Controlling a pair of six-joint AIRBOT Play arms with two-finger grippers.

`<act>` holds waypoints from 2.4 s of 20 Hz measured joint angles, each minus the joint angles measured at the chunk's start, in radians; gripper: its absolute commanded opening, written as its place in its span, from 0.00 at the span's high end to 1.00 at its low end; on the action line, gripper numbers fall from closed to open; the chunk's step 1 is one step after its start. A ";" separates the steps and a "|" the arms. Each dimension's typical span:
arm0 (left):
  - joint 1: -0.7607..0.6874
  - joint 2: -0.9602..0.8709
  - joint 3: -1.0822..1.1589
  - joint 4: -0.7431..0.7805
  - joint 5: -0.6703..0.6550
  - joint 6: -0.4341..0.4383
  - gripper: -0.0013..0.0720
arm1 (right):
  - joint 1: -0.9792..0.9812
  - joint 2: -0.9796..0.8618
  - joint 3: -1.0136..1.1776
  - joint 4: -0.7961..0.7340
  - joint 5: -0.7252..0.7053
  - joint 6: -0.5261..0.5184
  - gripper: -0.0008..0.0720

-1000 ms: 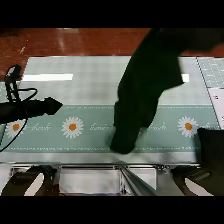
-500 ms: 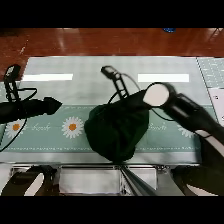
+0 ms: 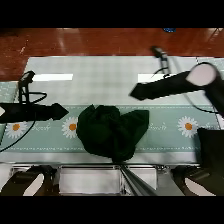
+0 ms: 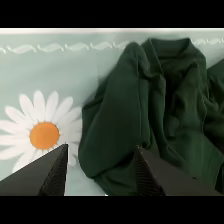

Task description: Fold the shirts.

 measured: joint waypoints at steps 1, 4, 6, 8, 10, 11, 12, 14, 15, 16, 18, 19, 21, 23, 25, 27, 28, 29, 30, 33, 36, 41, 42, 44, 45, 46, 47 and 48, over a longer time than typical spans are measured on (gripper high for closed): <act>-0.001 -0.028 0.000 -0.007 -0.015 0.000 0.29 | -0.071 0.044 -0.018 -0.066 0.030 0.021 0.43; -0.001 -0.153 0.003 -0.062 -0.036 0.024 0.29 | -0.277 0.184 -0.130 -0.195 0.097 0.054 0.43; -0.004 -0.260 0.003 -0.143 -0.043 0.075 0.29 | -0.378 0.266 -0.233 -0.229 0.125 0.058 0.43; -0.015 -0.380 0.008 -0.251 -0.043 0.153 0.29 | -0.441 0.330 -0.342 -0.241 0.139 0.053 0.43; -0.034 -0.494 0.027 -0.336 -0.052 0.214 0.30 | -0.473 0.373 -0.445 -0.235 0.148 0.046 0.43; -0.044 -0.543 0.041 -0.361 -0.066 0.232 0.53 | -0.482 0.386 -0.490 -0.225 0.154 0.041 0.43; -0.054 -0.588 0.057 -0.377 -0.087 0.248 0.89 | -0.489 0.397 -0.535 -0.205 0.154 0.035 0.44; -0.067 -0.655 0.090 -0.397 -0.135 0.280 0.96 | -0.498 0.409 -0.608 -0.158 0.155 0.024 0.44; -0.071 -0.676 0.103 -0.403 -0.161 0.294 0.96 | -0.500 0.412 -0.639 -0.137 0.159 0.016 0.44; -0.073 -0.691 0.116 -0.409 -0.179 0.304 0.96 | -0.502 0.416 -0.668 -0.107 0.157 0.007 0.44; -0.076 -0.710 0.141 -0.415 -0.206 0.321 0.96 | -0.505 0.419 -0.715 -0.059 0.158 -0.007 0.44; -0.076 -0.716 0.150 -0.418 -0.209 0.325 0.96 | -0.505 0.420 -0.736 -0.032 0.154 -0.012 0.44; -0.077 -0.723 0.165 -0.420 -0.225 0.332 0.96 | -0.486 0.418 -0.770 0.024 0.132 -0.018 0.44; -0.078 -0.727 0.173 -0.422 -0.228 0.336 0.96 | -0.434 0.399 -0.790 0.091 0.087 -0.018 0.44; -0.078 -0.729 0.177 -0.424 -0.232 0.338 0.96 | -0.357 0.361 -0.800 0.183 0.008 -0.018 0.44; -0.078 -0.730 0.179 -0.423 -0.234 0.338 0.96 | -0.274 0.307 -0.804 0.285 -0.086 -0.030 0.44; -0.078 -0.730 0.180 -0.424 -0.234 0.339 0.96 | -0.236 0.277 -0.805 0.328 -0.130 -0.037 0.44; -0.078 -0.731 0.180 -0.424 -0.234 0.339 0.96 | -0.197 0.241 -0.806 0.369 -0.171 -0.043 0.44; -0.078 -0.731 0.181 -0.424 -0.234 0.340 0.96 | -0.163 0.203 -0.807 0.410 -0.210 -0.051 0.52; -0.078 -0.731 0.183 -0.423 -0.228 0.341 0.96 | -0.098 0.112 -0.793 0.534 -0.272 -0.133 0.96; -0.060 -0.724 0.218 -0.423 -0.235 0.341 0.96 | -0.094 0.079 -0.679 0.591 -0.250 -0.237 0.96; 0.055 -0.645 0.459 -0.436 -0.298 0.297 0.96 | -0.196 0.088 -0.177 0.339 -0.079 -0.182 0.96; 0.085 -0.611 0.532 -0.451 -0.296 0.284 0.96 | -0.215 0.089 -0.048 0.261 -0.035 -0.155 0.96; 0.138 -0.536 0.682 -0.477 -0.274 0.256 0.96 | -0.246 0.091 0.243 0.112 0.052 -0.107 0.96; 0.162 -0.496 0.753 -0.488 -0.258 0.246 0.96 | -0.254 0.092 0.375 0.055 0.085 -0.090 0.96; 0.183 -0.455 0.818 -0.494 -0.236 0.238 0.96 | -0.262 0.092 0.512 -0.003 0.121 -0.072 0.96; 0.204 -0.408 0.880 -0.500 -0.216 0.229 0.96 | -0.266 0.094 0.626 -0.050 0.151 -0.058 0.96; 0.225 -0.359 0.935 -0.503 -0.197 0.226 0.96 | -0.270 0.100 0.734 -0.090 0.176 -0.046 0.96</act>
